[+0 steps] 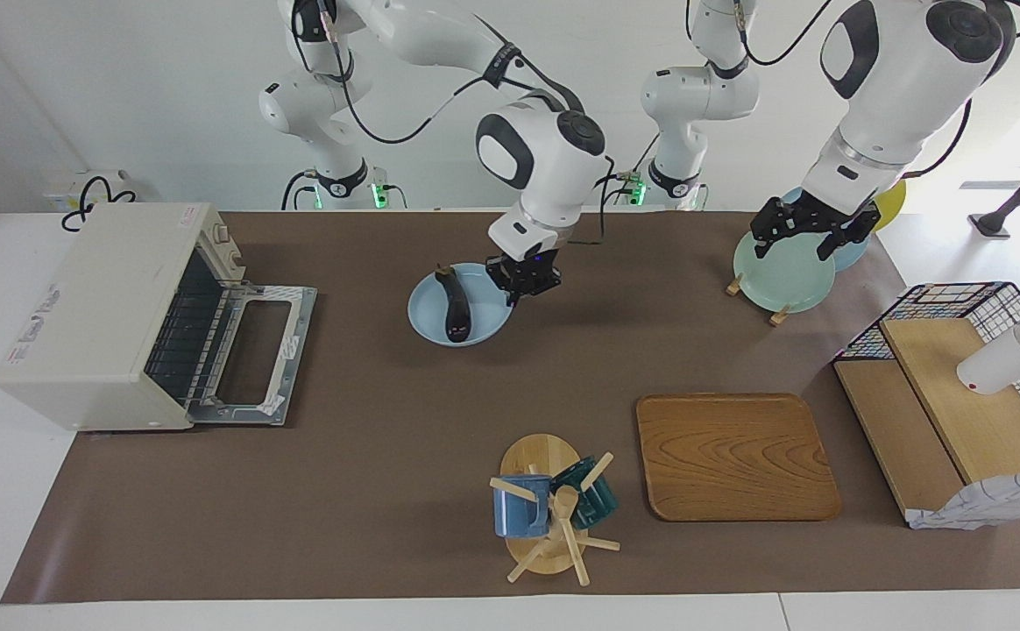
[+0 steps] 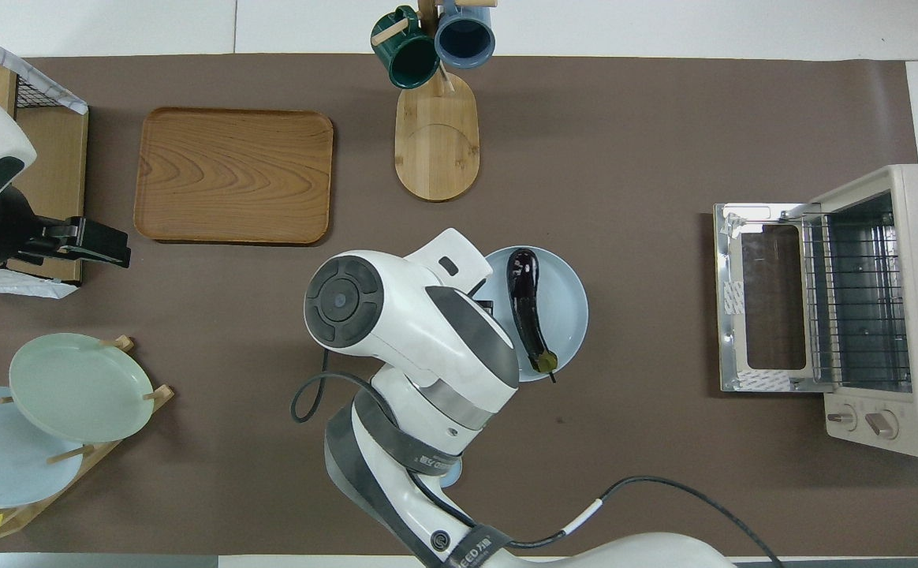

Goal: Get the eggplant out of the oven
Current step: 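Pull the plate with the eggplant out of the oven onto the table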

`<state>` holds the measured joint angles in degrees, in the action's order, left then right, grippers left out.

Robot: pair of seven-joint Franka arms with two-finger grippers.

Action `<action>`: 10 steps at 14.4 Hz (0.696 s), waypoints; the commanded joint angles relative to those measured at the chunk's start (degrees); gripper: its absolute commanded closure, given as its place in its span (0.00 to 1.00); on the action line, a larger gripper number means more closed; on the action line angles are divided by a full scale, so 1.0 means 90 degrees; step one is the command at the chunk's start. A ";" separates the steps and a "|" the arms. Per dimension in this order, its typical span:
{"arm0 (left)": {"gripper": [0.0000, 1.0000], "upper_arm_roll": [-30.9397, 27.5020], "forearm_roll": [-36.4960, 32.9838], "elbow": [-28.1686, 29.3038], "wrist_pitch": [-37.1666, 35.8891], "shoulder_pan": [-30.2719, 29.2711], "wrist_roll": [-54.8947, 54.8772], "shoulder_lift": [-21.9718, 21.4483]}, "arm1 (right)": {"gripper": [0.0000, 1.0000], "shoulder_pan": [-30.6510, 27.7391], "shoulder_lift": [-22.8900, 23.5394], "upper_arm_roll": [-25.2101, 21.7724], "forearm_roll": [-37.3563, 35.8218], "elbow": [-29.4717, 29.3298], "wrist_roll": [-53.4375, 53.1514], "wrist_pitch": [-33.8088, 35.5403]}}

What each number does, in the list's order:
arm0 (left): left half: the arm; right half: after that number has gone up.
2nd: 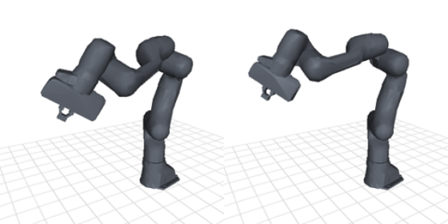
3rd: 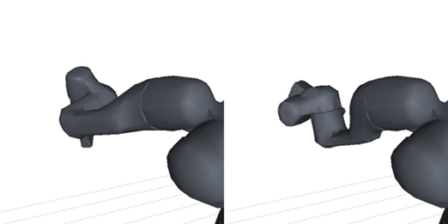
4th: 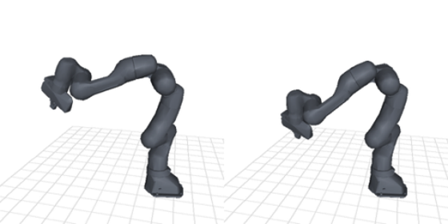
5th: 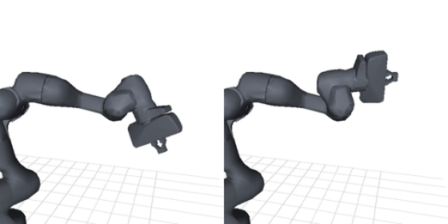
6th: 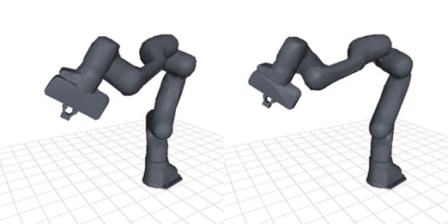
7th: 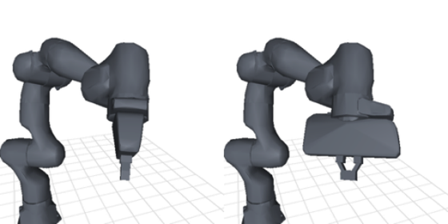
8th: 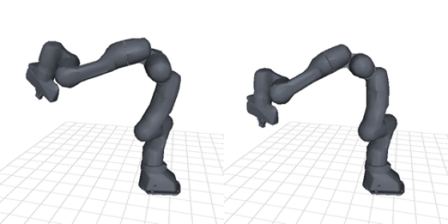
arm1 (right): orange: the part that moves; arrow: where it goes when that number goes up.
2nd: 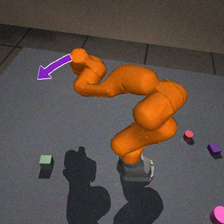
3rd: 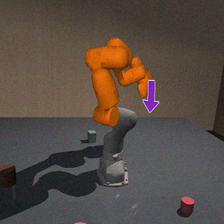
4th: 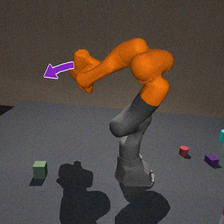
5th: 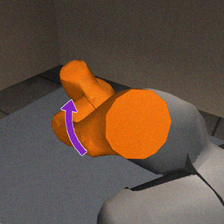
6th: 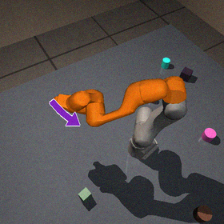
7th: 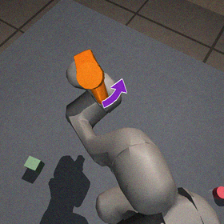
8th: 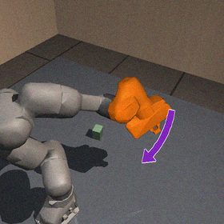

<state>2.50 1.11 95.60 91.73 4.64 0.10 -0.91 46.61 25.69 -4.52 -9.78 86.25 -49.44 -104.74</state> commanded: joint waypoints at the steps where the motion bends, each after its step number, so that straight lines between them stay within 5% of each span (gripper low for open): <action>1: 0.00 0.0044 -0.0113 -0.0046 -0.0076 -0.0076 -0.0050 -0.0046 | 1.00 -0.0179 0.0280 0.0150 0.0440 -0.0278 -0.0111 -0.0546; 4: 0.00 0.0044 -0.0113 -0.0056 0.0012 -0.0076 -0.0050 -0.0036 | 1.00 0.0034 0.0299 0.0219 0.0510 0.0533 -0.0257 -0.1708; 9: 0.00 0.0054 -0.0084 -0.0036 0.0138 -0.0066 0.0135 -0.0046 | 1.00 -0.0051 0.0251 0.0229 0.1125 0.0886 -0.0444 -0.2179; 10: 0.00 0.0054 -0.0084 -0.0007 0.0284 -0.0066 0.0136 -0.0046 | 0.87 -0.0120 0.0270 0.0229 0.1165 0.0847 -0.0434 -0.2451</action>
<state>2.50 1.11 95.56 92.64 4.64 0.47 -0.91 47.19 29.23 -2.86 -1.38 92.62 -53.03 -123.18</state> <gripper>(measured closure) 0.000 0.974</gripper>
